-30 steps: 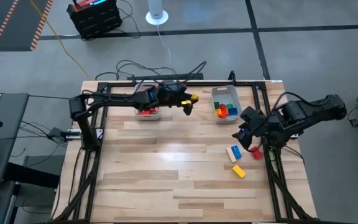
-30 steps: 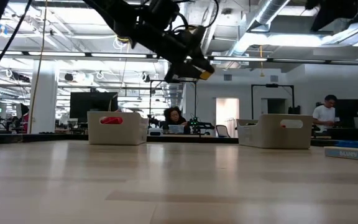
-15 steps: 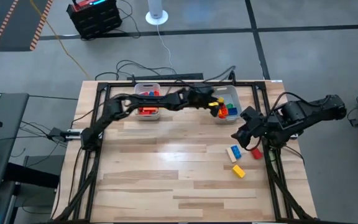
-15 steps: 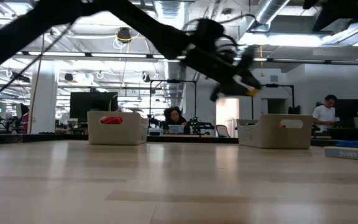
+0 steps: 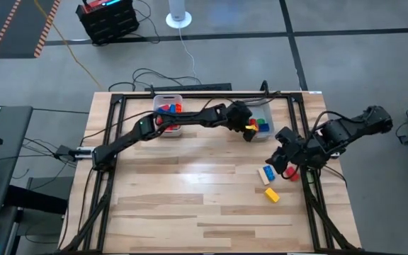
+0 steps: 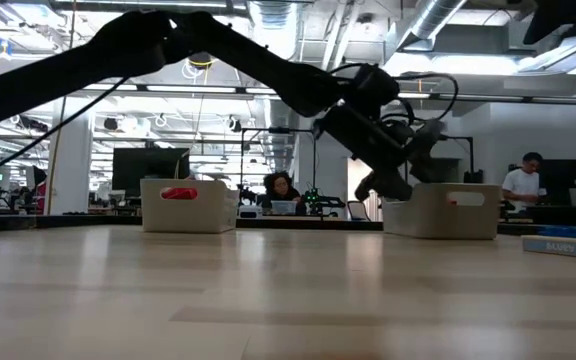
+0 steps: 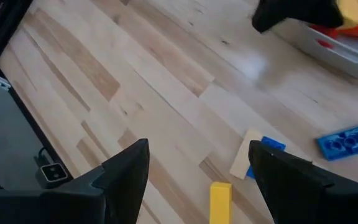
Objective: Sort blocks by size
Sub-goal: Put the yellow semicircle wooden block into the gray bin, then put the yellow rectangle wooden block into the white bin
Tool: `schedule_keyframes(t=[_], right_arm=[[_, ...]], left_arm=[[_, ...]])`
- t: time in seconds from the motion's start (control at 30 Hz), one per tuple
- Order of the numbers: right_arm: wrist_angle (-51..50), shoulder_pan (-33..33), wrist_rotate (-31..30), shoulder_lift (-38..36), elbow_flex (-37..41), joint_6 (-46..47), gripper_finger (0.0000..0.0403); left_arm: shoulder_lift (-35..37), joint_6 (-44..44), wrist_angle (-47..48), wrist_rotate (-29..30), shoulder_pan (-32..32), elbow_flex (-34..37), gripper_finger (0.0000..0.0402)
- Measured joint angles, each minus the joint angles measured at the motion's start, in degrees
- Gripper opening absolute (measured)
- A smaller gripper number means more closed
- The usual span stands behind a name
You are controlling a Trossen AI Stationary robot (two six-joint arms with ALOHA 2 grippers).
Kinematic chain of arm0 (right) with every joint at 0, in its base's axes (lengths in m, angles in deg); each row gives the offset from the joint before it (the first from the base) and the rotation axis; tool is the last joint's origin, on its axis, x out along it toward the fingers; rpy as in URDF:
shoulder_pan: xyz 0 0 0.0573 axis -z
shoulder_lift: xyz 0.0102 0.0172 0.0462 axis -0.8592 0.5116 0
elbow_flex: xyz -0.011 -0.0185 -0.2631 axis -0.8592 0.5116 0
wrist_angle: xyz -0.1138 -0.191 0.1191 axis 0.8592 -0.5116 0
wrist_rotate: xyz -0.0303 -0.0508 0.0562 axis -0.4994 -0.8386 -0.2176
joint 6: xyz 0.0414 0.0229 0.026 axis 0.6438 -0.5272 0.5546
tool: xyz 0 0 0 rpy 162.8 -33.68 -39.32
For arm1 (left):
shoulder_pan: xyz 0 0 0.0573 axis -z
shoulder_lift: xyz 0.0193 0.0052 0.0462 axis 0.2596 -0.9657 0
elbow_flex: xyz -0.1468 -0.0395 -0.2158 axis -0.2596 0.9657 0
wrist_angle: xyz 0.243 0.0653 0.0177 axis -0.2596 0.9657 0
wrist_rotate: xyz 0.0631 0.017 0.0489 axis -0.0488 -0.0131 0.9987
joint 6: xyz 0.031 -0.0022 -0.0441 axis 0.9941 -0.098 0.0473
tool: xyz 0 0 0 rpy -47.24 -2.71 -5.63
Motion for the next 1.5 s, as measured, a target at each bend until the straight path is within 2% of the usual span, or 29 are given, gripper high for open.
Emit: schedule_keyframes(t=[0.13, 0.23, 0.4, 0.5, 0.6, 0.77, 0.87, 1.07, 1.27, 1.5], right_arm=[[-0.72, -1.98, 1.89, 0.09, 0.0, 0.03, 0.0301], [-2.09, -3.18, 4.66, 1.23, 0.0, 0.15, 0.0301], [-6.58, -3.49, 6.26, 4.49, 0.0, 0.2, 0.0301], [-6.74, -2.04, 7.33, 6.67, 0.0, 0.39, 0.0301], [-6.72, -0.27, 11.29, 9.91, 0.0, -0.32, 0.0301], [-5.7, -0.2, 15.7, 16.18, 0.08, -3.22, 0.0301], [-2.69, -1.06, 18.46, 18.57, 1.69, -3.41, 0.0301], [5.76, -4.49, 21.33, 18.34, 10.39, 3.66, 0.0301], [6.71, -7.42, 21.8, 18.48, 16.62, 5.93, 0.0302], [16.55, -6.43, 27.09, 18.5, 23.84, 5.61, 0.0314]], left_arm=[[2.45, 3.31, 4.42, -6.39, -1.18, 0.0, 0.0231], [5.89, 7.1, 9.13, -6.23, -1.51, 0.0, 0.0238], [12.97, 18.42, 16.39, 0.04, -0.82, 0.0, 0.022], [16.46, 23.4, 19.97, 0.32, 0.52, 0.0, 0.0207], [19.14, 27.33, 25.63, 0.27, 2.28, 0.0, 0.0196], [20.44, 33.24, 35.06, -0.17, 4.68, 1.33, 0.0182], [21.95, 33.78, 37.31, -3.87, 5.39, 7.08, 0.0176], [32.27, 30.7, 28.02, -5.26, 7.14, 27.07, 0.0165], [48.51, 24.91, 16.2, 0.22, 8.43, 47.43, 0.0156], [65.18, 15.91, 14.91, 6.68, 9.07, 59.34, 0.0155]])
